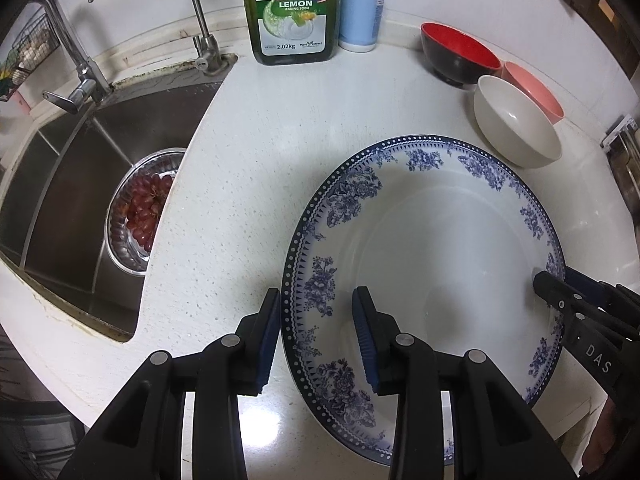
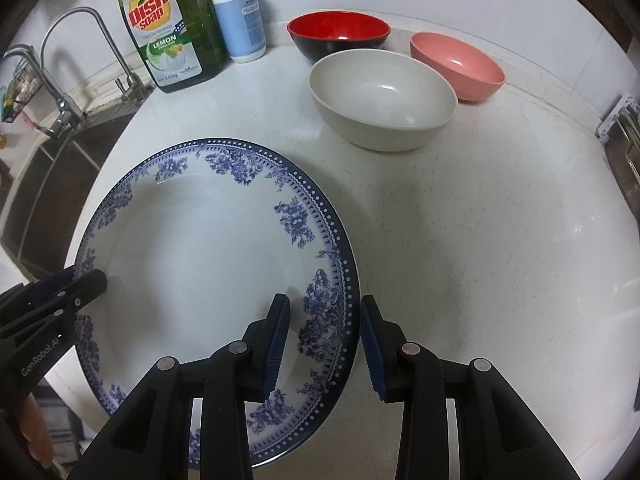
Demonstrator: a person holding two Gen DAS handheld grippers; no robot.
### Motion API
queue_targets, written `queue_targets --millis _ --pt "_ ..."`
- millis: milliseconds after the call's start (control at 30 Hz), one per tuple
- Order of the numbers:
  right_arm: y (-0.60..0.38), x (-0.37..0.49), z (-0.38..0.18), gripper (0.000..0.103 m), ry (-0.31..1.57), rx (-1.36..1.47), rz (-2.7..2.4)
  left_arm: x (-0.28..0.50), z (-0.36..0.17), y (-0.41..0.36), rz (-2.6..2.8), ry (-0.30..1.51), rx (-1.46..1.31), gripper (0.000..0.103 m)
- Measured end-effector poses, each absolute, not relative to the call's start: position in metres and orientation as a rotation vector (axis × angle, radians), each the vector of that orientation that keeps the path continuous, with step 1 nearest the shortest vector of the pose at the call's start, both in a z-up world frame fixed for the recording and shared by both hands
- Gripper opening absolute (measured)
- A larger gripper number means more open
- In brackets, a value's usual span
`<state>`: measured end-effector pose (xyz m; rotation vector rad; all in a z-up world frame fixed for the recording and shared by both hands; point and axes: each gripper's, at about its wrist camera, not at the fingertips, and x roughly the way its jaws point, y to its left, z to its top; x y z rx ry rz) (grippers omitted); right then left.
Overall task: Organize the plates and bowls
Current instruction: 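Lower the small plate onto the stacked plates and open both tools, then withdraw both tools from the plate stack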
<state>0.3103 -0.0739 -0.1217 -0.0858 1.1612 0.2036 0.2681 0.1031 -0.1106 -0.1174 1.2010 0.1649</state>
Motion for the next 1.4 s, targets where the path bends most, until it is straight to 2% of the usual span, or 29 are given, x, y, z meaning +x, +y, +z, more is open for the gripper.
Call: queue_targets --millis 367,467,533,567,1000,1100,1400 --pt "-0.072 0.31 -0.13 0.037 1.189 -0.1 0.215 0.27 -0.118 0.103 0.162 1.231 -0.107 0.036" --pt "-0.071 0.309 -0.131 0.037 1.188 -0.115 0.216 0.27 -0.117 0.102 0.155 1.219 -0.105 0.046" --pt "-0.069 0.309 -0.131 0.037 1.186 -0.121 0.215 0.269 -0.114 0.101 0.154 1.2 -0.093 0.059" --pt "-0.07 0.308 -0.131 0.037 1.185 -0.118 0.218 0.269 -0.112 0.1 0.159 1.193 -0.077 0.061" --pt "-0.08 0.304 -0.116 0.044 1.151 -0.056 0.229 0.274 -0.083 0.084 0.12 1.102 -0.02 0.069" --pt "-0.085 0.304 -0.107 0.05 1.128 -0.048 0.222 0.279 -0.076 0.078 0.088 1.084 -0.01 0.072" --pt "-0.105 0.313 -0.077 0.05 1.036 -0.016 0.175 0.304 -0.052 0.054 0.006 1.016 0.05 0.073"
